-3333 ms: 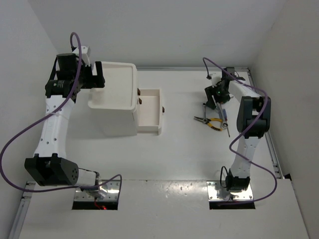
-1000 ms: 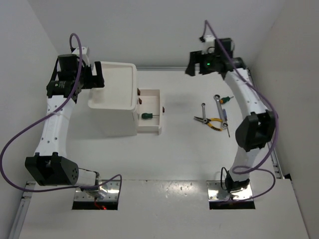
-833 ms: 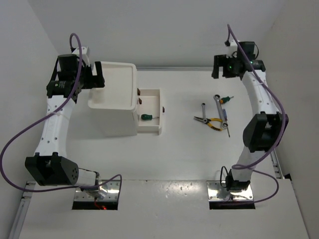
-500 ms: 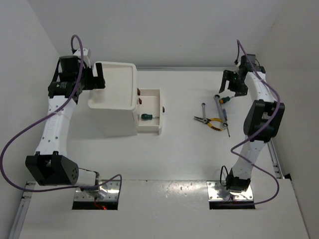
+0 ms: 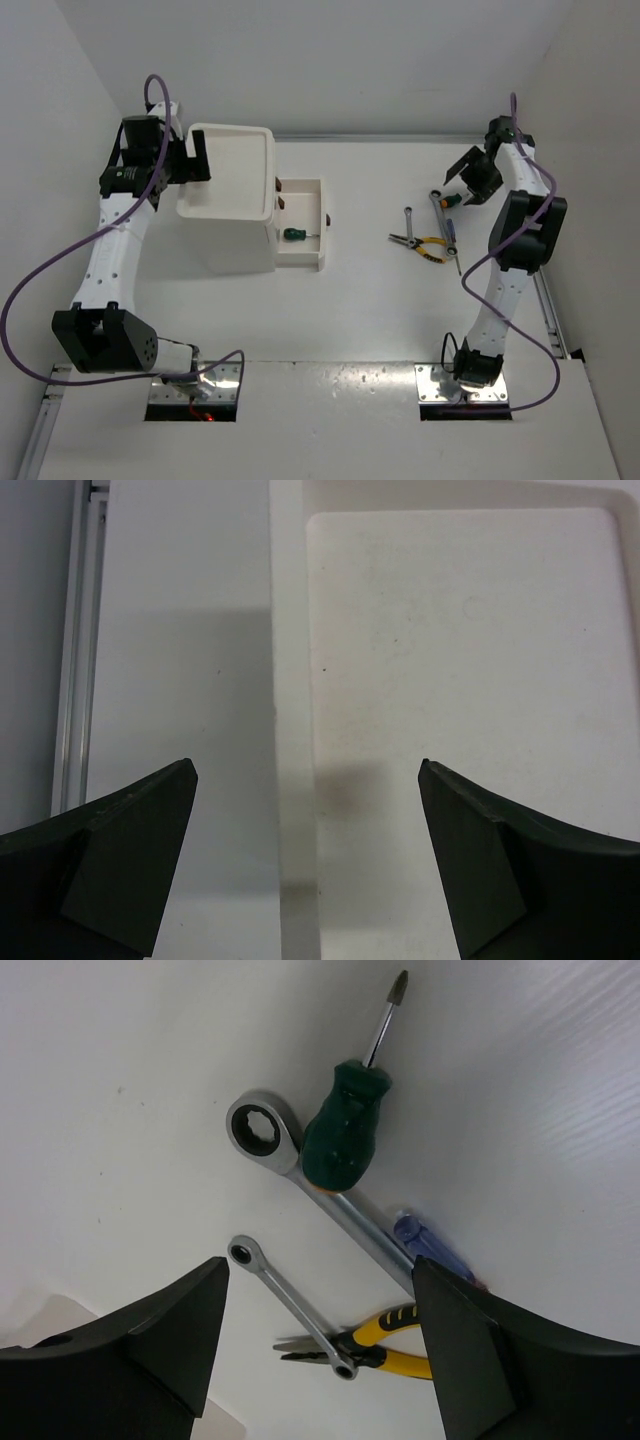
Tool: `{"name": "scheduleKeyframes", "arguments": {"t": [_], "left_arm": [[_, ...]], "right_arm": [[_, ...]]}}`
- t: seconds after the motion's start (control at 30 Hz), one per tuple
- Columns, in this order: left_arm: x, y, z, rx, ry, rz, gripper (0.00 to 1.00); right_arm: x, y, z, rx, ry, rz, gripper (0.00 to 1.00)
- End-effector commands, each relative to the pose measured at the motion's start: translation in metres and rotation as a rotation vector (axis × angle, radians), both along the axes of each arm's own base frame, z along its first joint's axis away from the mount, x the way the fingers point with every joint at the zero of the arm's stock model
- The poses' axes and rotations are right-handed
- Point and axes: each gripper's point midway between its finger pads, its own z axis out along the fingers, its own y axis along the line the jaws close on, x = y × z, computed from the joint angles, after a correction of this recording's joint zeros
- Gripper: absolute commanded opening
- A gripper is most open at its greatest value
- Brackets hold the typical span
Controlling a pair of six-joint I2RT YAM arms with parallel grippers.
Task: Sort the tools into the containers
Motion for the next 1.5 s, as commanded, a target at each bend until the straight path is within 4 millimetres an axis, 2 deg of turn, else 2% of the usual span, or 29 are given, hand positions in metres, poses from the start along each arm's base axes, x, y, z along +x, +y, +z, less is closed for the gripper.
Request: {"name": "scheduleKeyframes", "arguments": {"t": [0.0,0.1,0.13,0.17,0.3,0.33,0.47,0.7,0.93,1.03,1.1,1.13,1.17,1.23,1.33,1.37,1.4,1.43,1.47], "left_arm": [[0.000,0.002,0.018,0.024,-0.064,0.009,1.00],[0.000,0.000,0.018,0.018,-0.064,0.000,1.00],[0.002,0.000,0.015,0.018,-0.055,0.000,1.00],[0.002,-0.002,0.015,0.005,-0.055,-0.004,1.00],[0.002,-0.002,0.015,0.005,-0.055,-0.004,1.00],[0.001,-0.002,0.011,0.005,-0.046,-0.004,1.00],[0.001,-0.001,0.011,0.010,-0.046,0.004,1.00],[0.000,0.001,0.007,0.014,-0.037,0.012,1.00],[0.001,0.001,0.004,0.014,-0.035,0.012,1.00],[0.001,0.001,0.004,0.014,-0.035,0.012,1.00],[0.001,0.001,0.004,0.014,-0.035,0.012,1.00],[0.001,0.001,0.004,0.014,-0.035,0.012,1.00],[0.001,0.002,0.004,0.018,-0.035,0.020,1.00],[-0.001,0.002,0.007,0.019,-0.044,0.020,1.00],[-0.003,0.005,0.011,0.026,-0.053,0.032,1.00],[-0.004,0.005,0.014,0.026,-0.062,0.032,1.00],[-0.004,0.006,0.014,0.023,-0.062,0.045,1.00],[-0.004,0.006,0.018,0.023,-0.071,0.045,1.00],[-0.004,0.006,0.018,0.023,-0.072,0.045,1.00]], "right_arm": [[0.009,-0.005,0.008,-0.017,-0.020,-0.103,0.74],[0.011,-0.005,0.001,-0.012,-0.007,-0.111,0.74],[0.009,-0.010,-0.007,-0.009,0.009,-0.120,0.74],[0.016,-0.013,-0.006,-0.021,-0.009,-0.124,0.74],[0.017,-0.015,-0.017,-0.026,0.011,-0.127,0.74],[0.016,-0.021,-0.022,-0.033,0.021,-0.139,0.74],[0.022,-0.024,-0.024,-0.040,0.015,-0.151,0.74],[0.023,-0.027,-0.051,-0.052,0.056,-0.157,0.73],[0.024,-0.031,-0.057,-0.066,0.068,-0.172,0.55],[0.026,-0.033,-0.064,-0.074,0.071,-0.175,0.52],[0.028,-0.034,-0.062,-0.076,0.062,-0.175,0.41],[0.030,-0.034,-0.061,-0.080,0.053,-0.167,0.24],[0.031,-0.033,-0.061,-0.072,0.052,-0.164,0.14],[0.032,-0.032,-0.050,-0.075,0.028,-0.126,0.00],[0.035,-0.026,-0.006,-0.078,-0.069,-0.037,0.00],[0.028,-0.006,0.022,-0.037,-0.135,0.038,0.00],[0.036,0.008,0.040,-0.046,-0.232,0.148,0.00],[0.024,0.022,0.040,-0.027,-0.249,0.203,0.00],[0.023,0.047,0.060,0.037,-0.331,0.311,0.00]]}}
